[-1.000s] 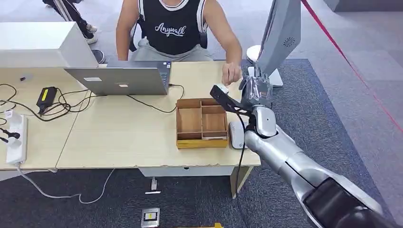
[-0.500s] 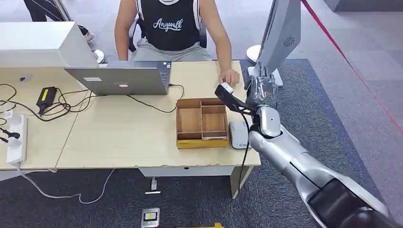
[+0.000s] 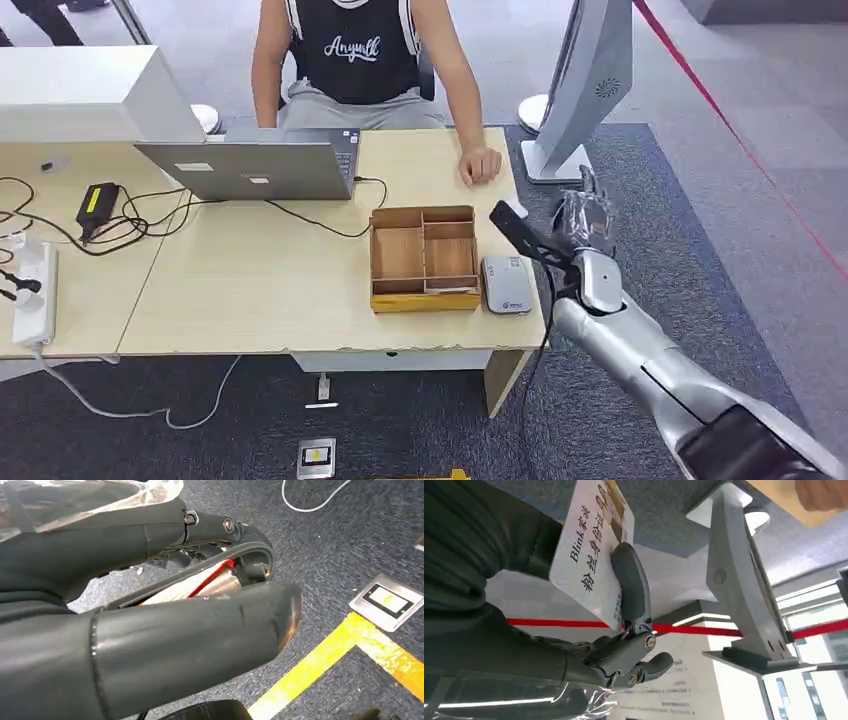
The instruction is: Pass the card to the sensor for recognition and then transmit it.
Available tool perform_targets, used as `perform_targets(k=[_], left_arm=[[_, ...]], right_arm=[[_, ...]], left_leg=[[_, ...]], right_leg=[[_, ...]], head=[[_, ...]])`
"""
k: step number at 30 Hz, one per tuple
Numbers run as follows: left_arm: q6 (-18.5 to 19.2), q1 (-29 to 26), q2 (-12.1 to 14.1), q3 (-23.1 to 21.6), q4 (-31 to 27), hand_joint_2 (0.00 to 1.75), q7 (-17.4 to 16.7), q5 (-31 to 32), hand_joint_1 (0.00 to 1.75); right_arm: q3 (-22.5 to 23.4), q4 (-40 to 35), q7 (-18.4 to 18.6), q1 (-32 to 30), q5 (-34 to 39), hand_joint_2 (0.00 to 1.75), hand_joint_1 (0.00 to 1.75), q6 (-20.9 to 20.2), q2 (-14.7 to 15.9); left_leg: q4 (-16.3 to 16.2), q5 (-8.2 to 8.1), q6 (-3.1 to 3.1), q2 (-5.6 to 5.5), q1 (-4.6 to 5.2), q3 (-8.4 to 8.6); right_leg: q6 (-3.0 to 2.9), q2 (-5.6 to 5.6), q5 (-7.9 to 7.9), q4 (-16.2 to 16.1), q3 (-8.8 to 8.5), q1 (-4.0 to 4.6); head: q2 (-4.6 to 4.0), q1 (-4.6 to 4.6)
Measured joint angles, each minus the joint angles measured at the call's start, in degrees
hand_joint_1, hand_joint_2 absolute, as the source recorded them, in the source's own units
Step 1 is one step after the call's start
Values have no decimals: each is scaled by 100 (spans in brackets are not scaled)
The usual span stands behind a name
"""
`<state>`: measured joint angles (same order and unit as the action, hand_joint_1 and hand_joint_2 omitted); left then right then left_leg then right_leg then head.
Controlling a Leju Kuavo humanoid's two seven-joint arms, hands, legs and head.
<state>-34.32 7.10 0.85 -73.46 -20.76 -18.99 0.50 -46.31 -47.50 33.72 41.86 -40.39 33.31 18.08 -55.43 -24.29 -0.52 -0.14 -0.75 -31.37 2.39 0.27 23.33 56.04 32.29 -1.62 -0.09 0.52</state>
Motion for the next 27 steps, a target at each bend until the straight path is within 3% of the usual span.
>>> perform_targets(k=[16,27], left_arm=[[-87,-36,0,46,0,0,68,-170,0],[-133,-59,0,46,-2,0,29,-223,0]], right_arm=[[-15,341,-590,-222,409,175,175,33,-131],[-140,636,-765,-277,439,175,175,-317,-446]], left_leg=[[1,1,0,-1,-2,-5],[1,1,0,0,-2,-4]], right_leg=[[0,-1,0,1,1,2],[0,0,0,1,2,2]], head=[[0,0],[0,0]])
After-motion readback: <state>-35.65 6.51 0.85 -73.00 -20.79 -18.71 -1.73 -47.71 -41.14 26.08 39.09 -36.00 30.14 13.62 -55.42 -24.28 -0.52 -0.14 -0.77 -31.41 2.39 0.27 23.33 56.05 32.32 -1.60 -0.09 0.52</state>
